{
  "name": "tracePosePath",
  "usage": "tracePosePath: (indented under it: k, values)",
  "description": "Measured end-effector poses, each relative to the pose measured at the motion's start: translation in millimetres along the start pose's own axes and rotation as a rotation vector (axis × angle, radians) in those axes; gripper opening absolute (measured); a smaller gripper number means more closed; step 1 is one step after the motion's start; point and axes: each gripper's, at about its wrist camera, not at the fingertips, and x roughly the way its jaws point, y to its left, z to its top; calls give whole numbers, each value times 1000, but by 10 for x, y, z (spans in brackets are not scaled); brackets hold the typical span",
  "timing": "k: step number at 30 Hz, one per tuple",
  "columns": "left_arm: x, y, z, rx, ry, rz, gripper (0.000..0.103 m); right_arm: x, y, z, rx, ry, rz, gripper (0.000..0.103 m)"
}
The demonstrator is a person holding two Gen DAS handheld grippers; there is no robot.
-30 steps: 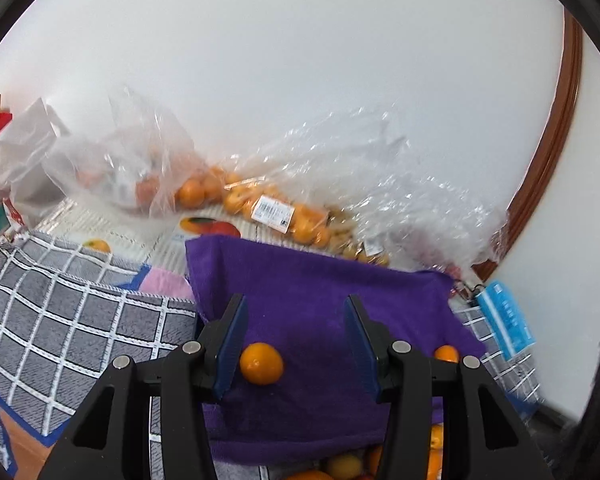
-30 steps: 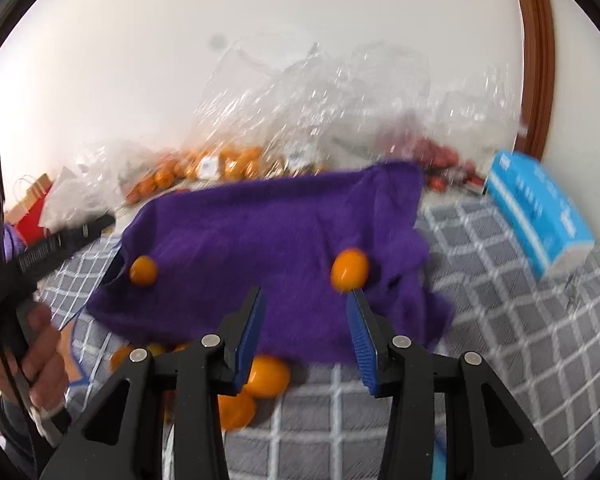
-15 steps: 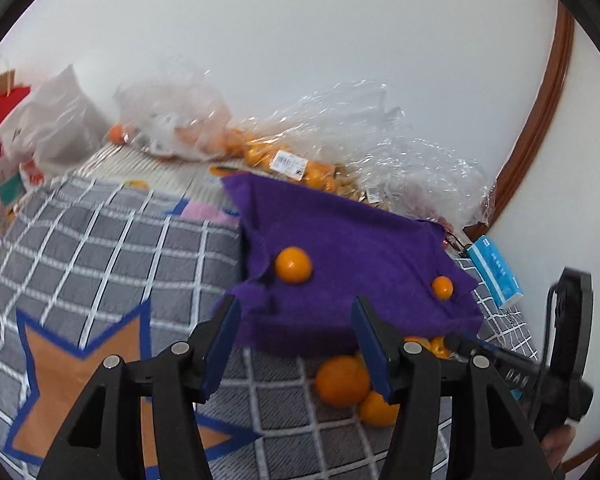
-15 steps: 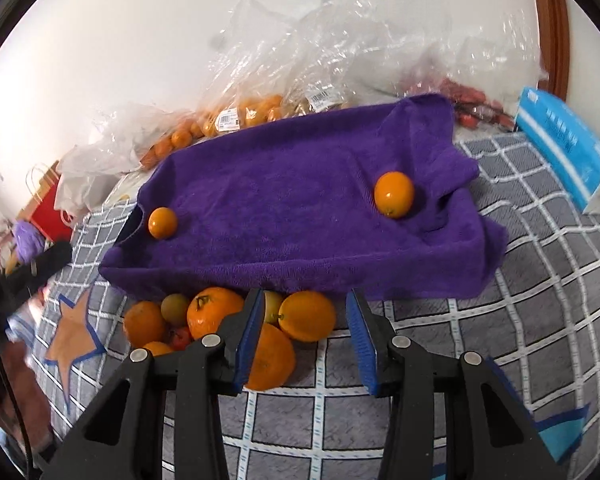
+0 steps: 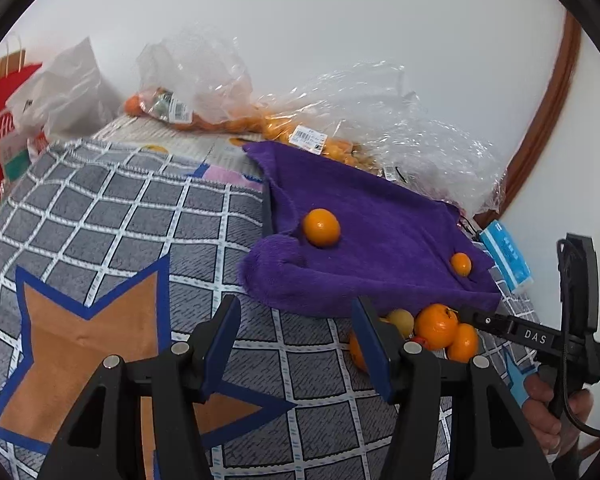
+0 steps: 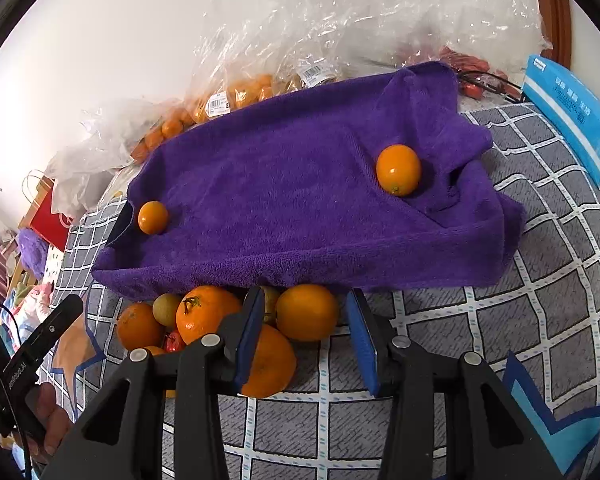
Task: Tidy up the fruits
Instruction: 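Withdraw both open tools from the towel back toward the fruit row, then grasp a large orange with the left tool while the right tool grasps another orange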
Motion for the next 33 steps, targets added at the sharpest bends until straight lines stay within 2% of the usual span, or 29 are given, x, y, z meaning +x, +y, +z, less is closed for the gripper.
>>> tracePosePath:
  k: [4,8,12,18,20,25,29,33]
  values:
    - [10,50,-4,-23,4,8,55,-23,-57,-16,23,-7,16,37]
    - [19,71,-8,-33,6,12,55,-137,-125,-69,13,-31,-23,37]
    - [47,59,-15,-31,21,3,55,-203,-170,-162,-40,-32,-90,37]
    - [99,9,-41,-6,40,20,55,-145,-88,-267,-137,-27,-133,38]
    - [117,0,-56,0,49,24,55,-96,-100,-283,-129,-27,-128,34]
    - [159,-44,-90,26,54,37,55,-125,-125,-336,-138,-78,-120,34]
    - [170,-129,-113,66,68,-3,55,-241,-136,-361,-145,-146,-93,34]
    - [156,-229,-128,78,102,-92,55,-293,-143,-372,-145,-172,-81,34]
